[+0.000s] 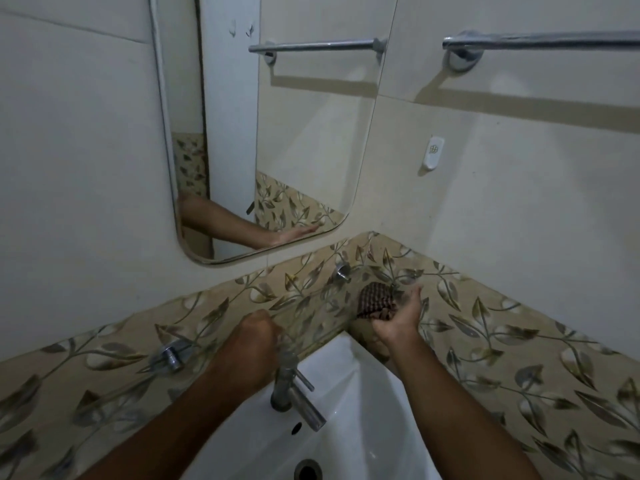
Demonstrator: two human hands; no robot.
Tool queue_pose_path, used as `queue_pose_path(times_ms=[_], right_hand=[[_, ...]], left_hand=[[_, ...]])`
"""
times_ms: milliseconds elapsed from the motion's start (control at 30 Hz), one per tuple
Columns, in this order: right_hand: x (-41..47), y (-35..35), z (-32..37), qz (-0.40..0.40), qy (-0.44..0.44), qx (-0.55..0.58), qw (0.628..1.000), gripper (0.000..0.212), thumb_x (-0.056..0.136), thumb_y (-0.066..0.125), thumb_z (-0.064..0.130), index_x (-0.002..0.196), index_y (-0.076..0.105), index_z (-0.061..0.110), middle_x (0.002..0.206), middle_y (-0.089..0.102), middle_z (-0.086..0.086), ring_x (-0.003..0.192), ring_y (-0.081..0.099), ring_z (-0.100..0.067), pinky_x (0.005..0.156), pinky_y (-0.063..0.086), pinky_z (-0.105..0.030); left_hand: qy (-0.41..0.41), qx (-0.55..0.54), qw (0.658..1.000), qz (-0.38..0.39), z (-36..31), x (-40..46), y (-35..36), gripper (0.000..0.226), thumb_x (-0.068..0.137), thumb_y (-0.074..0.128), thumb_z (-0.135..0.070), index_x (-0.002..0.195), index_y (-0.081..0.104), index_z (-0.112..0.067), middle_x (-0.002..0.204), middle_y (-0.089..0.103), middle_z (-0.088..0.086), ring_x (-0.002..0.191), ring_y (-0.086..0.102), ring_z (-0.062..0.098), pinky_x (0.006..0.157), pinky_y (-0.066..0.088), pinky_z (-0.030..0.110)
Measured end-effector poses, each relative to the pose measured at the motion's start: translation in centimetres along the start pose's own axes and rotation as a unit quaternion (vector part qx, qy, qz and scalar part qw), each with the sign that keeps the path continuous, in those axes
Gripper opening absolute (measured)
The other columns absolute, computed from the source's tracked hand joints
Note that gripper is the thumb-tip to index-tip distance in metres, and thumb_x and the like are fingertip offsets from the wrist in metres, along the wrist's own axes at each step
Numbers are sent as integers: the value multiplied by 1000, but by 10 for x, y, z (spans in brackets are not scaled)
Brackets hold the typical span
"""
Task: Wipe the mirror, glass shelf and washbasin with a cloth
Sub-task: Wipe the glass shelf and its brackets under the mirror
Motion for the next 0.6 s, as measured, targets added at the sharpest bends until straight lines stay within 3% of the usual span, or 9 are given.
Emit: queue_pose_path(times_ms=[100, 133, 233, 333, 600], right_hand=[[10, 3, 1, 8, -15, -10, 1000, 78, 87, 50, 73, 131, 49, 9, 110, 58, -21, 96, 57, -39, 76, 49, -53], [17, 1, 1, 11, -18, -7, 1000, 81, 85, 52, 74, 136, 47, 10, 117, 58, -22, 102, 57, -40, 78, 51, -54], [40, -4, 3, -19, -27, 4, 999, 99, 78, 57, 78, 150, 35, 14, 146, 45, -23, 129, 47, -44, 107, 39, -62], [58, -6, 0, -33, -32, 9, 999, 113, 68, 58, 86, 155, 29, 19, 153, 38, -20, 138, 39, -45, 112, 28, -66], [45, -5, -39, -10, -27, 38, 999, 83, 93, 24, 75, 154, 27, 18, 158, 30, -18, 144, 30, -43, 113, 28, -64]], left_hand=[[-2, -17, 1000, 1, 4, 3, -1, 11, 90, 56, -17, 88, 67, -17, 90, 54, -4, 78, 53, 9, 66, 47, 21], [-8, -19, 1000, 4, 7, 5, -1, 11, 89, 57, -19, 85, 66, -17, 89, 54, -3, 78, 54, 9, 67, 48, 24], [-18, -16, 1000, 7, 17, 12, -3, 4, 84, 61, -23, 81, 62, -20, 86, 53, -4, 75, 54, 10, 64, 43, 22], [-1, 3, 1000, 9, 17, 16, -7, 7, 81, 65, -15, 82, 66, -21, 87, 50, -6, 79, 51, 11, 67, 37, 19], [28, 3, 1000, -14, 17, 20, -10, 17, 90, 54, -18, 86, 71, -16, 85, 46, -5, 79, 48, 11, 69, 32, 16]])
Point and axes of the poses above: each hand's wrist, its own x-axis towards the middle knuckle, its own y-axis out of the palm, z = x × y, the point moved 5 cm from there along x, towards the middle knuckle
